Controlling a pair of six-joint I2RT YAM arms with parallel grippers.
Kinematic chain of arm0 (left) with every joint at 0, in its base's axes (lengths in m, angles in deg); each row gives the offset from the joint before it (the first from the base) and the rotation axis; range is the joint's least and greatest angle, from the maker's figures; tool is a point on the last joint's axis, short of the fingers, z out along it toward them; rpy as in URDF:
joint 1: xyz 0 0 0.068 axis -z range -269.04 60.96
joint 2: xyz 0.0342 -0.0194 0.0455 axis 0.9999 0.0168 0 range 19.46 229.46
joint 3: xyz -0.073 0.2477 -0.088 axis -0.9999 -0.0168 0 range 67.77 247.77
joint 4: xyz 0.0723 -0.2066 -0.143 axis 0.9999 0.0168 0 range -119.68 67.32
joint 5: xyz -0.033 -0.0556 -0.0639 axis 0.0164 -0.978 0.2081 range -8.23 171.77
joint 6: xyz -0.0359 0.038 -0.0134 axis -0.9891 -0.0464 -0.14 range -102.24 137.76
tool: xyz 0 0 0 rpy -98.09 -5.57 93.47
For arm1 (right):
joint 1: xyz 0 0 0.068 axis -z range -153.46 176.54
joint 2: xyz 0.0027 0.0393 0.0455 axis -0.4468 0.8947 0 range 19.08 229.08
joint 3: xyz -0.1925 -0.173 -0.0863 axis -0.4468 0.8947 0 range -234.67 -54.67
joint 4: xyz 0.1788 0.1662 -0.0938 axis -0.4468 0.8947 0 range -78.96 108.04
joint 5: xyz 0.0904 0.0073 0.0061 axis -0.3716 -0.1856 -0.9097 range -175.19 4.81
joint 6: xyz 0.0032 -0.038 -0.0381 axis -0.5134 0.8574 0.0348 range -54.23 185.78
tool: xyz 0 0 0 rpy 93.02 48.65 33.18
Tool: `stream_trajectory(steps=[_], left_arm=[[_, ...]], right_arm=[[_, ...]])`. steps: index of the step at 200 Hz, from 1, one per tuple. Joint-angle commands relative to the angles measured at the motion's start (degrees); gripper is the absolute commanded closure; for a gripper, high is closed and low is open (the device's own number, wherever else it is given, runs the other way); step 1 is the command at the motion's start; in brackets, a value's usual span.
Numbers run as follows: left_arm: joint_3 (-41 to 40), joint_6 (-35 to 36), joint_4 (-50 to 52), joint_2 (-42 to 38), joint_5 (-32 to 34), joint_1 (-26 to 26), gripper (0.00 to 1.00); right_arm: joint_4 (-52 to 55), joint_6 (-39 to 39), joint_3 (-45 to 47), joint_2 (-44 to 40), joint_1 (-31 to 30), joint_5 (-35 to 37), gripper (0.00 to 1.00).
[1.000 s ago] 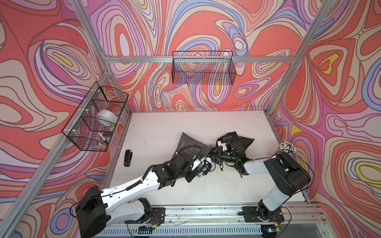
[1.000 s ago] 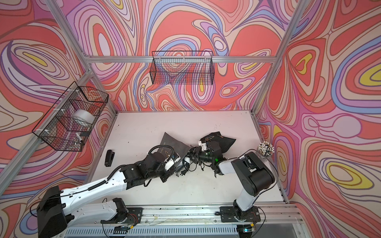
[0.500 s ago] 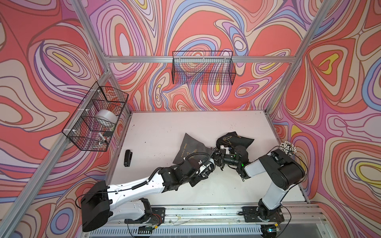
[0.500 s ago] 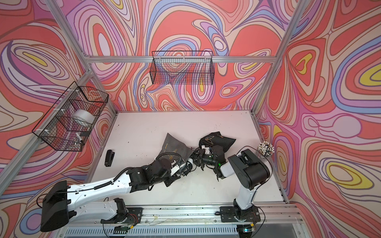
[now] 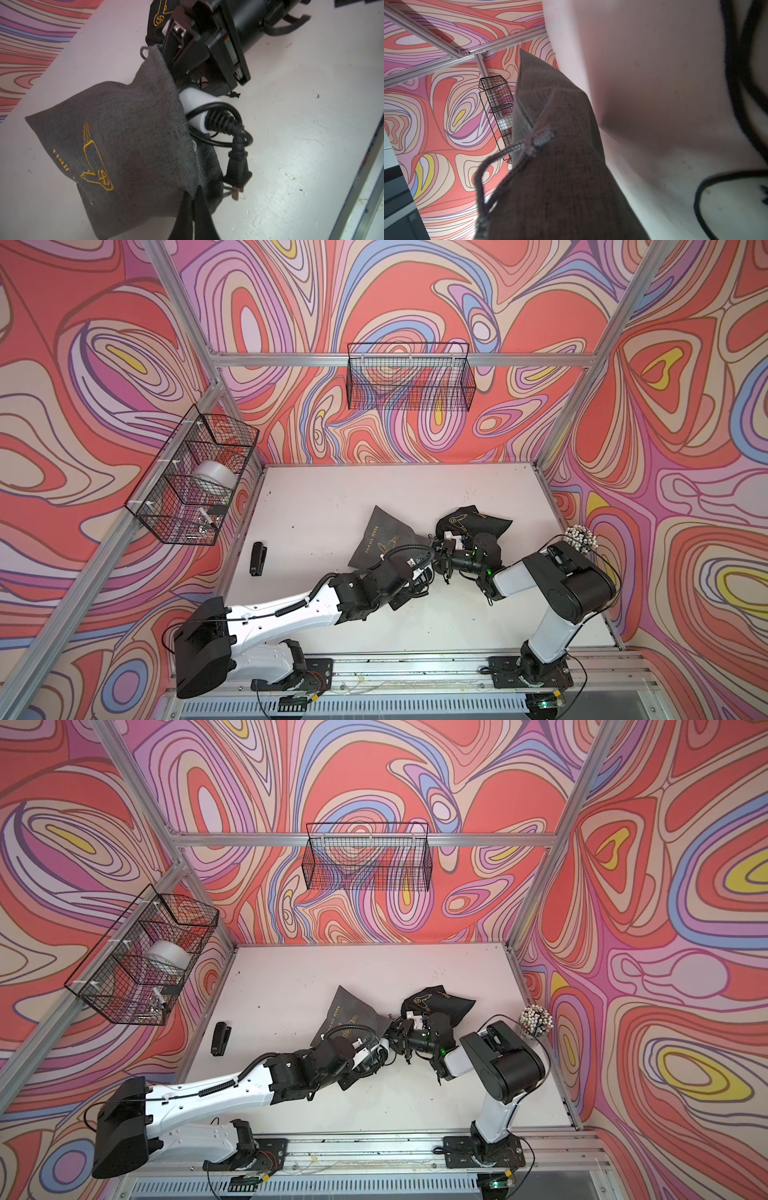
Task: Pack away hair dryers
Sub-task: Place the hair dryer in the drawstring bag.
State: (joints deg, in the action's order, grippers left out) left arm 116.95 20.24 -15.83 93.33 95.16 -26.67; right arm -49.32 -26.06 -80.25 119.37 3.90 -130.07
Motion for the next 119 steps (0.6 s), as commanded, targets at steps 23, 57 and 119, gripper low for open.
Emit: stream_trajectory(steps=[23,57,119], left_arm=[[5.4,3.8,-0.8,1.4,-1.7,-1.6,1.00],[5.9,6.9,-1.1,0.7,-4.2,-1.9,1.00],[5.3,8.9,-1.2,1.0,-10.5,-1.9,1.00]], right_arm=[[12.9,11.7,-6.3,-4.7,-3.1,-2.3,1.00],[19.9,16.3,-10.1,-5.9,-3.9,-3.8,1.00],[18.7,16.0,-12.8,-3.5,-4.0,-6.0,1.00]])
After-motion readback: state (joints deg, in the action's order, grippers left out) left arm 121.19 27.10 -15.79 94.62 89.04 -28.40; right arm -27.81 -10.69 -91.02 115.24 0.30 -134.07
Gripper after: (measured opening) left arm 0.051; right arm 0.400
